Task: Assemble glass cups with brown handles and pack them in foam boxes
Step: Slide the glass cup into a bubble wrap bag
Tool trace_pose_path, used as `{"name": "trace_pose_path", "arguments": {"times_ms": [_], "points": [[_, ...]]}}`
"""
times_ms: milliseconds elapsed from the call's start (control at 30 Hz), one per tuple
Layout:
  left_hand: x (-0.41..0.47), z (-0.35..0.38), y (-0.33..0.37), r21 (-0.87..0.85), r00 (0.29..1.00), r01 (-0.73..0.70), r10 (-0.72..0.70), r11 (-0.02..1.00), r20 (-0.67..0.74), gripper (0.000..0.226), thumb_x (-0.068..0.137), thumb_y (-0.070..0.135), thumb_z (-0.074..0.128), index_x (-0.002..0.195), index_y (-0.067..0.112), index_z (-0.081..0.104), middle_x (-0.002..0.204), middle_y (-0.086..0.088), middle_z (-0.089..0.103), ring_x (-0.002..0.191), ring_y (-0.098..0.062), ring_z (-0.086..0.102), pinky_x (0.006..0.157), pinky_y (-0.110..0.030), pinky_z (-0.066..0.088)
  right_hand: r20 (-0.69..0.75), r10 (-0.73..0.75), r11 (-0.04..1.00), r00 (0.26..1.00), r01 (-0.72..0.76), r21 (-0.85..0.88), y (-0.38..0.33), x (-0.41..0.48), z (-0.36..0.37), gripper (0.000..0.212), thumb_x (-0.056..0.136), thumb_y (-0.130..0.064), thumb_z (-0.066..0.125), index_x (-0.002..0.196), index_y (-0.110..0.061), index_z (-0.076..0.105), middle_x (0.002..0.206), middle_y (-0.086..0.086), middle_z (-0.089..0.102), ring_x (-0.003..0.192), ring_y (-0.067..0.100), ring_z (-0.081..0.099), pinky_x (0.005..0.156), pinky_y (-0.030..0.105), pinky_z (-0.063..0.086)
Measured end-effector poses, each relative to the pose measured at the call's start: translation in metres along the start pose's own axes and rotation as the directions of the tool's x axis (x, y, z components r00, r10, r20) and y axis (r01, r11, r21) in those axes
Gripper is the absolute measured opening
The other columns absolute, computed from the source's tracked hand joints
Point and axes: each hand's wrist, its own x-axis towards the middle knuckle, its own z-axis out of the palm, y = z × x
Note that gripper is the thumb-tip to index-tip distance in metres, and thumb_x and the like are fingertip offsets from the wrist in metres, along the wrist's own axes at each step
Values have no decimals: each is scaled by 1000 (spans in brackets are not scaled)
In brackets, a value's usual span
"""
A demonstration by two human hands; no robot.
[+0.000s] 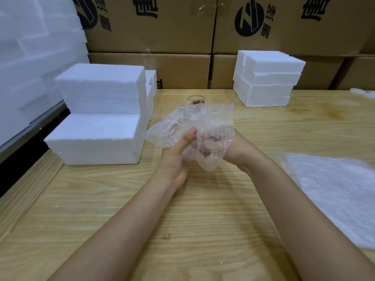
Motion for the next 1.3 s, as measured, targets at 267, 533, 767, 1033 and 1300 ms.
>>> {"name": "trace_pose_path", "arguments": {"times_ms": [267,533,767,1033,1300], "points": [[4,-8,8,-7,999,15,-15,1000,50,77,67,34,79,133,3,54,133,-20,56,125,-35,53,107,-56,38,-64,88,991,994,-81,109,9,-1,-17,7,89,-5,63,88,-11,68,77,-5,68,70,8,65,60,22,52],[5,-9,6,-12,978,99,-96,995,185,66,54,40,89,113,14,71,119,-13,67,110,-27,65,88,-38,55,-7,59,998,998,-59,-27,-3,-4,-12,20,87,4,58,73,-9,57,67,1,57,60,9,56,53,20,47],[8,-15,9,-79,974,148,-132,986,184,75,55,32,89,122,11,63,123,-15,65,114,-29,62,93,-43,52,-82,165,907,983,-119,404,-1,-10,-53,15,90,-15,58,98,-11,70,76,-4,70,60,7,61,55,18,48],[4,-10,2,-214,978,202,-184,956,100,74,57,24,89,124,10,61,126,-15,64,116,-31,61,96,-47,50,-344,236,517,909,182,836,24,-13,-84,70,83,-60,60,137,-18,46,125,9,63,111,24,64,85,37,54],[7,-18,1,-287,988,153,-150,946,33,50,60,21,87,106,11,70,119,-14,67,105,-26,67,90,-41,55,3,168,735,986,-127,667,32,-3,-51,58,53,-32,86,101,-10,64,102,9,73,88,18,71,75,29,58]]}}
